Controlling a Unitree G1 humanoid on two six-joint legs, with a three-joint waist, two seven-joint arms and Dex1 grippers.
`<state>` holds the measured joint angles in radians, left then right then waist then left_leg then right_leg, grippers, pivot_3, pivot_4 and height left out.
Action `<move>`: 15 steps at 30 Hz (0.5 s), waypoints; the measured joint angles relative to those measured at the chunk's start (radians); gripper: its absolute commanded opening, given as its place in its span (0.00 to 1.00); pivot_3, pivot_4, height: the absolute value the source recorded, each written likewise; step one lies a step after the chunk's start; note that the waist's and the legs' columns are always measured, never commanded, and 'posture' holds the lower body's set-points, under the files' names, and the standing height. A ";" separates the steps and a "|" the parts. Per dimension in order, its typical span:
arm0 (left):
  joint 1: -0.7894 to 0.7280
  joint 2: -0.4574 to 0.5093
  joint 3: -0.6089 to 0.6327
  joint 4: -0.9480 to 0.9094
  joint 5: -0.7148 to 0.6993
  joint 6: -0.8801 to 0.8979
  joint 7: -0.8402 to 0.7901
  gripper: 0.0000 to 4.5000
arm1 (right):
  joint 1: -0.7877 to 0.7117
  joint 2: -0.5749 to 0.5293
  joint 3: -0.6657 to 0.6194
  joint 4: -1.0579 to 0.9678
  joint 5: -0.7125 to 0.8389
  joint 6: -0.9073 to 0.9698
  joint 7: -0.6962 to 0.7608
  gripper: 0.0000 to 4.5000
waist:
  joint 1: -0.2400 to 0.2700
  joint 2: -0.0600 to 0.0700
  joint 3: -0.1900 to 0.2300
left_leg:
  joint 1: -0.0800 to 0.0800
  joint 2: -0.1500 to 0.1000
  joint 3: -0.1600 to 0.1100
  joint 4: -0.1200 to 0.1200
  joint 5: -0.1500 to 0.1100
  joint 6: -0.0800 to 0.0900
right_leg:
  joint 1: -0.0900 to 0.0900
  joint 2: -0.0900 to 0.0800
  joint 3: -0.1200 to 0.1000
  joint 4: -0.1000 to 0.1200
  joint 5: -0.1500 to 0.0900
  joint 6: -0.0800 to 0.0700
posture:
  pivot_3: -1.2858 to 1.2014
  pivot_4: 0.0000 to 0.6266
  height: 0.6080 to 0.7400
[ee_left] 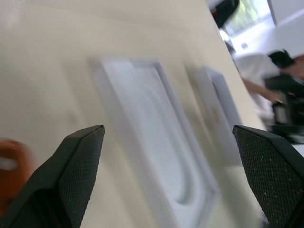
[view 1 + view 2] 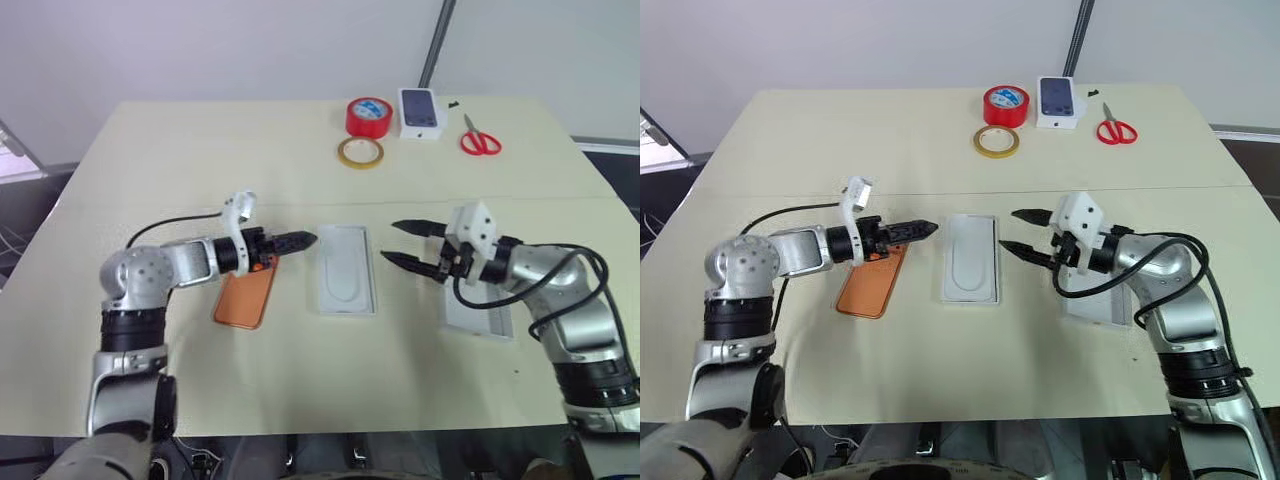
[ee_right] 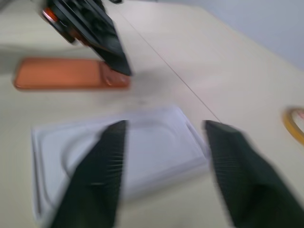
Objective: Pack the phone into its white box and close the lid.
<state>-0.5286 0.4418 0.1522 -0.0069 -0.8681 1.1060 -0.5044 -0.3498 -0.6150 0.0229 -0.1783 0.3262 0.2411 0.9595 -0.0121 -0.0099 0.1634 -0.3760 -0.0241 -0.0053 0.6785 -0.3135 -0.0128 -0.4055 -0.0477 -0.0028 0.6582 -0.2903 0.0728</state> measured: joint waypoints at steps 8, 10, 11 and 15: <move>0.264 0.238 -0.099 -0.043 0.284 -0.549 -0.433 1.00 | -0.059 0.118 0.279 0.122 -0.278 -0.066 -0.110 0.01 | -0.002 0.001 0.000 | -0.003 0.000 0.001 -0.003 -0.002 0.003 | -0.002 -0.002 0.000 -0.005 0.000 -0.001 | 0.52 0.24 1.00; 0.329 0.232 -0.117 -0.045 0.304 -0.624 -0.497 1.00 | -0.088 0.142 0.289 0.169 -0.306 -0.066 -0.130 0.01 | 0.002 0.001 0.000 | -0.007 0.000 0.001 -0.002 -0.003 0.005 | -0.005 -0.002 0.000 -0.005 0.000 -0.001 | 0.52 0.24 1.00; 0.344 0.215 -0.117 -0.045 0.308 -0.659 -0.507 1.00 | -0.111 0.142 0.291 0.188 -0.323 -0.072 -0.136 0.01 | 0.006 0.002 0.001 | -0.011 0.000 0.000 0.000 -0.003 0.006 | -0.008 -0.002 -0.001 -0.004 0.000 -0.001 | 0.52 0.24 1.00; 0.339 0.203 -0.108 -0.049 0.315 -0.695 -0.513 1.00 | -0.165 0.091 0.338 0.208 -0.403 -0.126 -0.098 0.01 | 0.010 0.001 0.000 | -0.016 0.000 0.000 0.003 -0.005 0.009 | -0.012 -0.002 -0.001 -0.003 0.001 -0.001 | 0.52 0.24 1.00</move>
<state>-0.1898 0.6452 0.0442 -0.0558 -0.5531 0.4108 -1.0178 -0.5145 -0.5243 0.3604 0.0300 -0.0768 0.1149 0.8617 -0.0021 -0.0085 0.1639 -0.3919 -0.0244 -0.0056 0.6818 -0.3180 -0.0040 -0.4176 -0.0501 -0.0042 0.6551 -0.2897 0.0718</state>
